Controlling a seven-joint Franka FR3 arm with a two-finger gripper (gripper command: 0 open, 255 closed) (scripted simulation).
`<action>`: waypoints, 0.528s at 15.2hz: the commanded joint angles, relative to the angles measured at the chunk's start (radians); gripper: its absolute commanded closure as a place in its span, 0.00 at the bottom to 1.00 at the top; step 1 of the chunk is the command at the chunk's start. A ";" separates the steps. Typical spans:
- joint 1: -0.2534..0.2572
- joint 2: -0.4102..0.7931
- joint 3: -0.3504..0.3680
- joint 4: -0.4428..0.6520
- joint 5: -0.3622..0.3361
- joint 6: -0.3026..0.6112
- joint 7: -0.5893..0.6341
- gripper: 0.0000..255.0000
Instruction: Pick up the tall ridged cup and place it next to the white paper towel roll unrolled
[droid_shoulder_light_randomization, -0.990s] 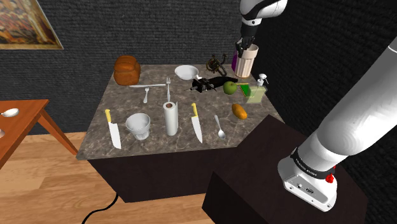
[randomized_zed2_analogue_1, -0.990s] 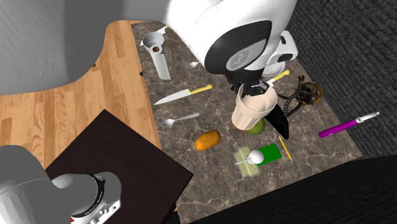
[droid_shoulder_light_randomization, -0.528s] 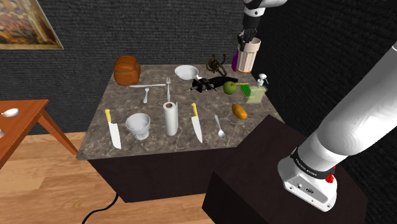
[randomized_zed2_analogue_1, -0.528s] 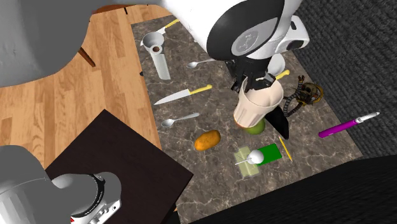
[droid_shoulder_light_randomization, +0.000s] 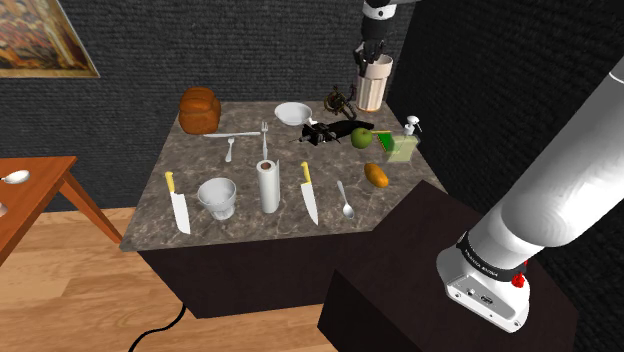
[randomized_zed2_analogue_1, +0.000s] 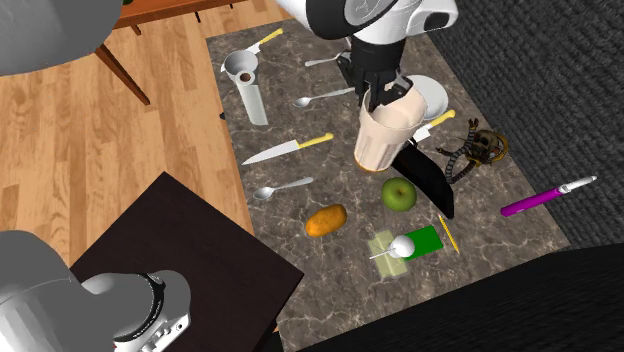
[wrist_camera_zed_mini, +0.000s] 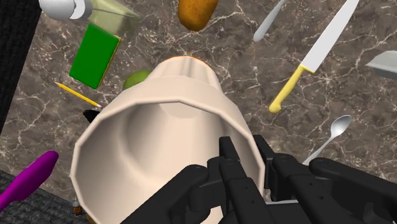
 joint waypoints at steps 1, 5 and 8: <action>0.020 0.020 0.018 0.029 0.000 -0.010 0.039 1.00; 0.065 0.074 0.055 0.101 -0.002 -0.033 0.121 1.00; 0.098 0.123 0.080 0.168 -0.004 -0.055 0.181 1.00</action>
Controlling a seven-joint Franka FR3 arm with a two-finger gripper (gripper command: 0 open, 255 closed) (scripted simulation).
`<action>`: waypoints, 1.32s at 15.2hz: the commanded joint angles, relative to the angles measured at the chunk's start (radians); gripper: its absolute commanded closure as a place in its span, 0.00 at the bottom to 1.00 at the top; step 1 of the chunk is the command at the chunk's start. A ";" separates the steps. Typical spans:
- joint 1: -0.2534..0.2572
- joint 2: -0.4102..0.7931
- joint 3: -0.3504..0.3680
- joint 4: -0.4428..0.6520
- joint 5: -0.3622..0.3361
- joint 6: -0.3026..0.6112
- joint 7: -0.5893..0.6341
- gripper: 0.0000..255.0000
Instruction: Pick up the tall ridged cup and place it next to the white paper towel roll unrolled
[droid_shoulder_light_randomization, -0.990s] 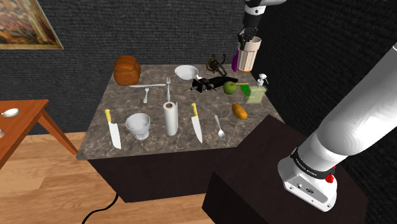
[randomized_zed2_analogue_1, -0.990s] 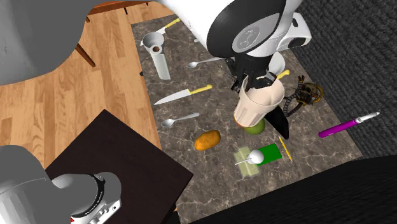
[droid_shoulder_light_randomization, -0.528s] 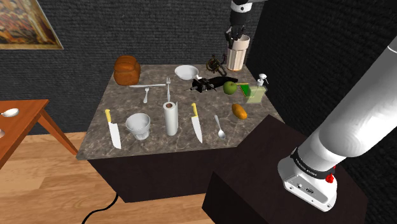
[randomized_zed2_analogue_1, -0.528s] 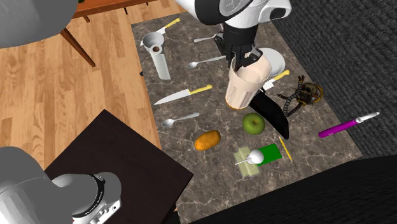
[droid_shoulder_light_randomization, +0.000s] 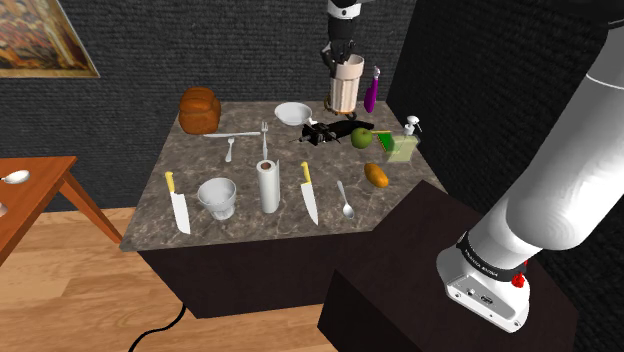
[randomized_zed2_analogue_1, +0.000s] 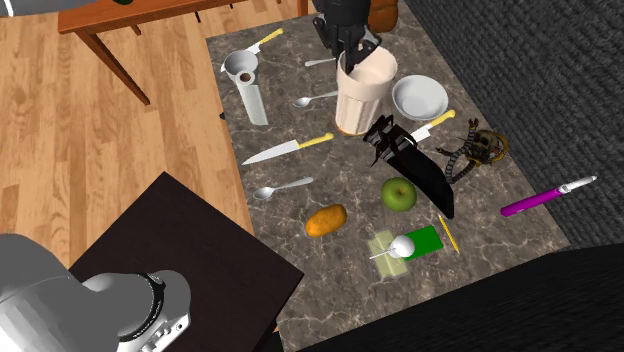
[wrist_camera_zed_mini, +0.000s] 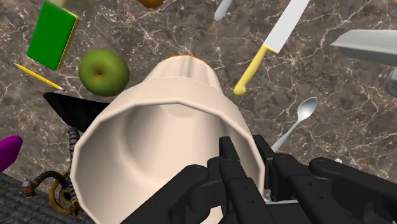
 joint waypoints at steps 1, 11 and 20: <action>0.023 0.035 0.016 0.054 -0.002 -0.020 0.041 1.00; 0.136 0.276 0.078 0.407 -0.015 -0.145 0.213 1.00; 0.136 0.290 0.077 0.308 -0.017 -0.032 0.221 1.00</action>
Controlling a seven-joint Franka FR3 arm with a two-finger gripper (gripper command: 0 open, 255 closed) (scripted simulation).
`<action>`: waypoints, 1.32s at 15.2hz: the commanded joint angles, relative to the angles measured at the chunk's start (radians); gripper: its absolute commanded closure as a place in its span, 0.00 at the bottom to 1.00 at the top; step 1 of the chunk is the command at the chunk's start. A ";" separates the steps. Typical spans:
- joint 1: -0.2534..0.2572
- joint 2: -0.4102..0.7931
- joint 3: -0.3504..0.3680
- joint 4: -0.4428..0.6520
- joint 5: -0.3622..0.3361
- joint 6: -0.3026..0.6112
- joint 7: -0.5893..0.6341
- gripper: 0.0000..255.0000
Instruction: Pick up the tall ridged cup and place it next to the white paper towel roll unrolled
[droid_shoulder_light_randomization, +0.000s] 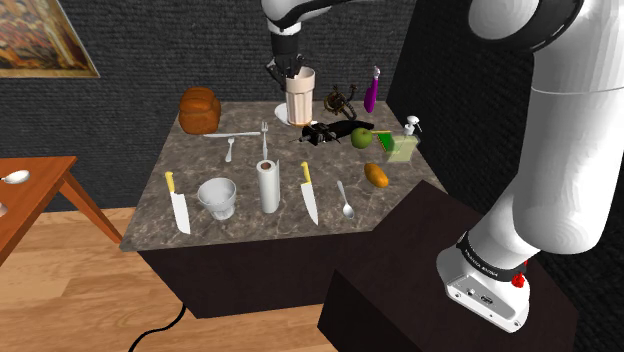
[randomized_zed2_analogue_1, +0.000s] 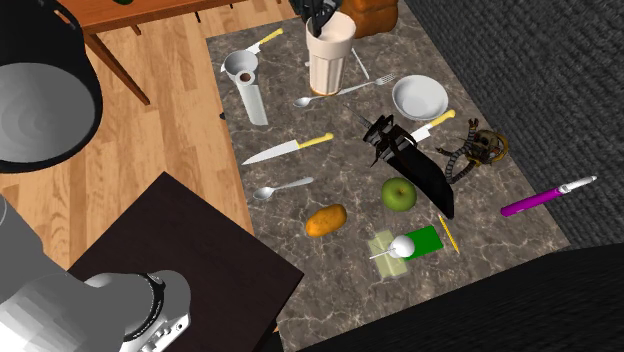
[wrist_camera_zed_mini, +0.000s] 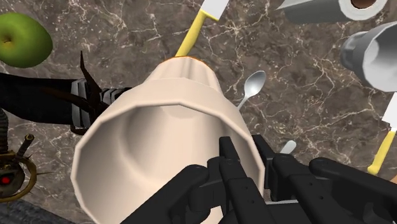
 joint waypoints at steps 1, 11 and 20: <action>-0.001 0.006 0.000 -0.018 -0.001 0.025 0.001 1.00; -0.001 0.044 -0.001 -0.095 -0.003 0.140 0.009 1.00; -0.002 0.095 -0.002 -0.141 -0.006 0.237 0.017 1.00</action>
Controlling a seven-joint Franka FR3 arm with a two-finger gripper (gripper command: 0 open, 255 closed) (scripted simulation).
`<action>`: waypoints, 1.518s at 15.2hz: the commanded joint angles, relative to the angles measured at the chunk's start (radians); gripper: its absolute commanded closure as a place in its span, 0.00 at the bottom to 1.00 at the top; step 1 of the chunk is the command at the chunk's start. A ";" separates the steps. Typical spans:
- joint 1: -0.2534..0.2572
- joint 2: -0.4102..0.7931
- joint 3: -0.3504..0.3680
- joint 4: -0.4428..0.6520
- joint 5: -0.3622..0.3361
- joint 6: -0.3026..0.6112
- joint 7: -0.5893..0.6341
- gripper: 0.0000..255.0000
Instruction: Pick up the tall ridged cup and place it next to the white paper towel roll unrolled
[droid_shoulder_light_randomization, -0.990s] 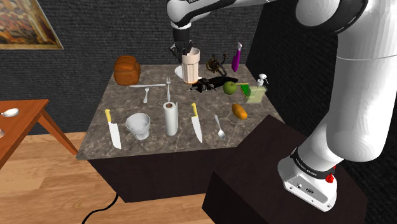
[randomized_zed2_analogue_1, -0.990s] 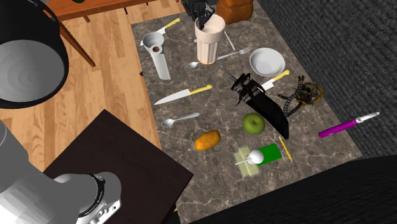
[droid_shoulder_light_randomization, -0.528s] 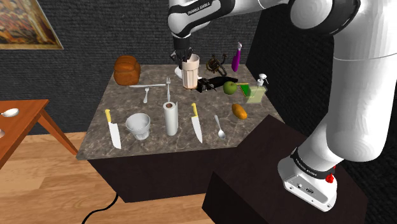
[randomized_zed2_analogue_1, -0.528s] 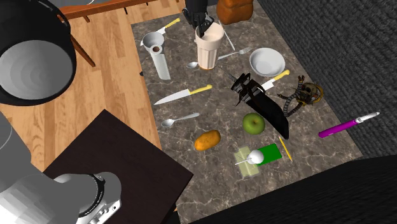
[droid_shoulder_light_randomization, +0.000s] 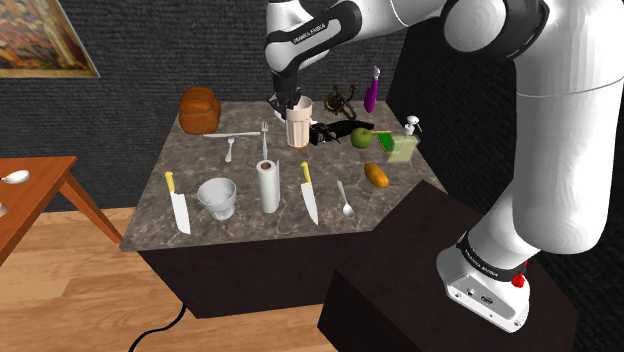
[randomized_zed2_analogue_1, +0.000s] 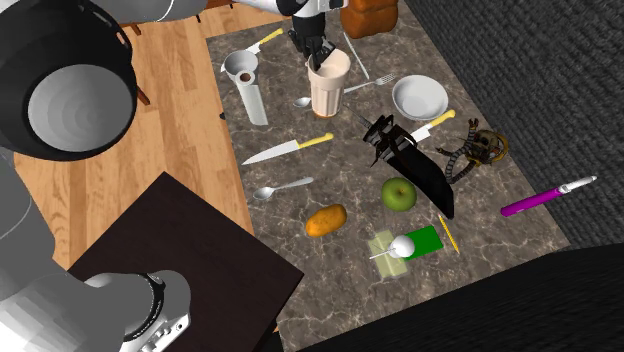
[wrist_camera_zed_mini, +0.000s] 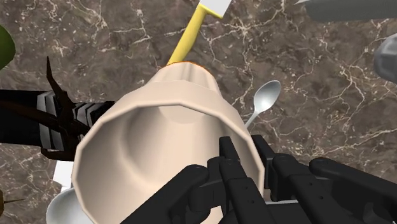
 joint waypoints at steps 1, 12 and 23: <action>0.000 0.009 0.000 -0.012 -0.001 0.023 0.002 1.00; 0.000 0.090 -0.002 -0.039 -0.004 0.130 0.011 1.00; 0.000 0.184 -0.003 -0.037 -0.007 0.222 0.020 1.00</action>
